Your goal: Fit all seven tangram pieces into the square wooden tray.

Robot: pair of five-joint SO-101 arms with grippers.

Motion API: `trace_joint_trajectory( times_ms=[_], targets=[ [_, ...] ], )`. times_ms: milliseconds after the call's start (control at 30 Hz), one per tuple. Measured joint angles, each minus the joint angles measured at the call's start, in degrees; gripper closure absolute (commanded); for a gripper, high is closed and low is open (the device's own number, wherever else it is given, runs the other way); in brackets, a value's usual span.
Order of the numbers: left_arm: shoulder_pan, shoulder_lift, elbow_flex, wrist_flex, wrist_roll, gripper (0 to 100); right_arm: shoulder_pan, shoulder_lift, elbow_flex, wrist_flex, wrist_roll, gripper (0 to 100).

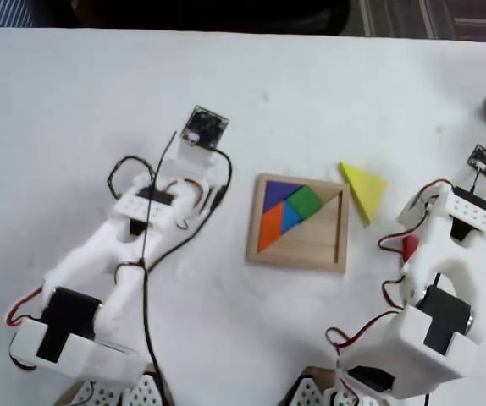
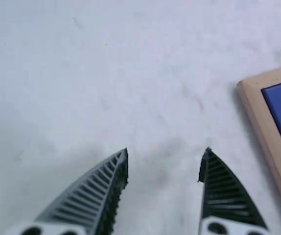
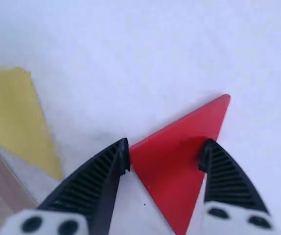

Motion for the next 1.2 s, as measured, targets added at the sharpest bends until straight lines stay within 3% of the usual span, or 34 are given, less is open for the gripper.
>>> trace_joint_trajectory(
  times_ms=[633,1033,1200],
  targets=[
    [0.0,0.0,0.0,0.0,0.0,76,-4.3,4.2,-3.2,2.4,-0.2,76.9],
    [0.0,0.0,0.0,0.0,0.0,76,-4.6,8.1,-16.0,23.5,-0.2,77.2],
    [0.0,0.0,0.0,0.0,0.0,76,-3.5,8.5,-16.9,24.7,-0.2,86.8]
  ],
)
